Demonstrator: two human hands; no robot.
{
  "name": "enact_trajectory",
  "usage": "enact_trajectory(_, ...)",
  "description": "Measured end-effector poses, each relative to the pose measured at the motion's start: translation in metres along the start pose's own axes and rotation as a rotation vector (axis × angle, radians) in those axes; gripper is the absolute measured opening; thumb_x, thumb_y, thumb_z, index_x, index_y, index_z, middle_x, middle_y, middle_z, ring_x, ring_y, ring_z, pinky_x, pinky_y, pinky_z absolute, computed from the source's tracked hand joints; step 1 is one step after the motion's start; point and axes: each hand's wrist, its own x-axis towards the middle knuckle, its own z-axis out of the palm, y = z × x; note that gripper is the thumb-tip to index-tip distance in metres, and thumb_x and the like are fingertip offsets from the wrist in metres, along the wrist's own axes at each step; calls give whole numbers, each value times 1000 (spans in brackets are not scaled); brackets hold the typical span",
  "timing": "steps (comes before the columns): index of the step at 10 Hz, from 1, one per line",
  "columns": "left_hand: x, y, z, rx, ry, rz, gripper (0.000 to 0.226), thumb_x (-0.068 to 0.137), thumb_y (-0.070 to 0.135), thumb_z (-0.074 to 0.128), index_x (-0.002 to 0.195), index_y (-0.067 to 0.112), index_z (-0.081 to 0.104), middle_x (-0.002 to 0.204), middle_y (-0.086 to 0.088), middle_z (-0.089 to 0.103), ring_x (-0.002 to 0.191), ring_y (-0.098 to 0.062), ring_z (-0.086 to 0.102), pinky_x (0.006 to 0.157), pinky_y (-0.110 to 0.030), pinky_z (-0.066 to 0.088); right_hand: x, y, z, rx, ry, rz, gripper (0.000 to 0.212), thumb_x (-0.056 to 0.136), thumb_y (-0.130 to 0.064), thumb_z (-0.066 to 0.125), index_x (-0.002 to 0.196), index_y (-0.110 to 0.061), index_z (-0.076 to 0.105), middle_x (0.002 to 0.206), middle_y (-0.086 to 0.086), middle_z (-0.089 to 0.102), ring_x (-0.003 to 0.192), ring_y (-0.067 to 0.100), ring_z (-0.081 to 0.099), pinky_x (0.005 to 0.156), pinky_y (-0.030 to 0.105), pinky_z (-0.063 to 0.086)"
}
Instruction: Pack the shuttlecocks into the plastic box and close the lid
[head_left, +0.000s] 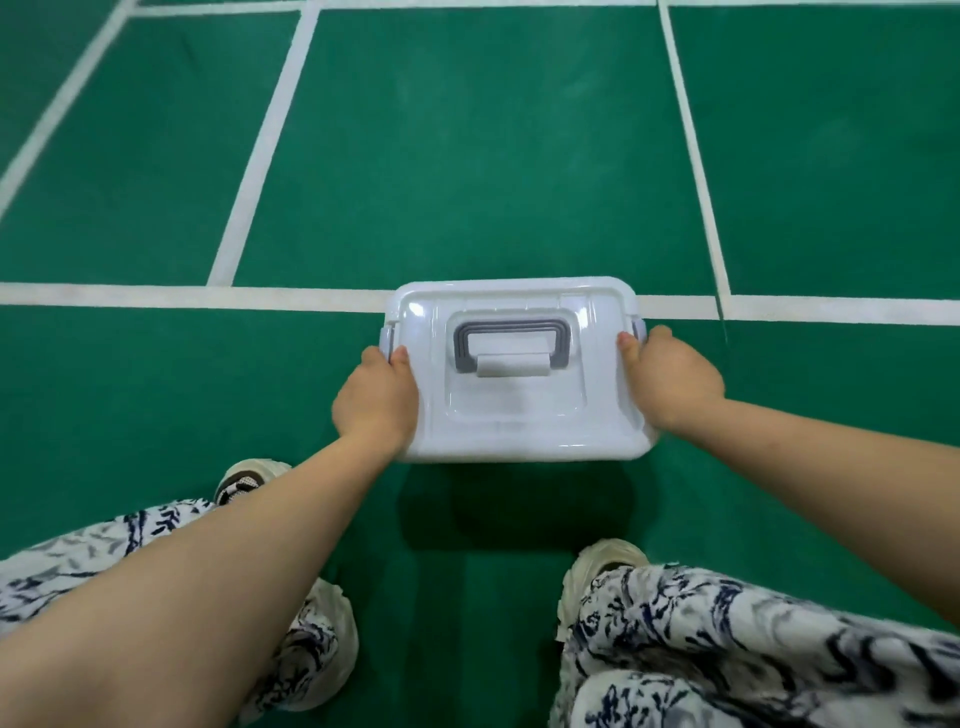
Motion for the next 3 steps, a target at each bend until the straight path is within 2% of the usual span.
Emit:
enact_trajectory(1,-10,8,-8,-10,15,67,34,94,27,31,117,4,40,116,-22,53,102,-39,51,77,-43,39,-4,0,-8,-87,-63,-23,51,97,-46,23,109,-3,46,105,17,60,92,33,56,70,37,37)
enact_trajectory(2,-31,23,-29,65,79,199,39,91,24,37,128,11,37,123,-17,51,109,-36,45,86,-45,38,-19,0,-25,-177,-1,-71,46,96,-43,28,113,-5,47,116,18,59,109,35,51,76,40,37)
enact_trajectory(3,-43,36,-53,141,133,336,47,92,28,34,137,16,29,130,-13,49,117,-34,42,95,-45,34,-34,1,-44,-167,149,-159,44,95,-40,30,115,-7,51,118,18,59,112,34,48,82,41,39)
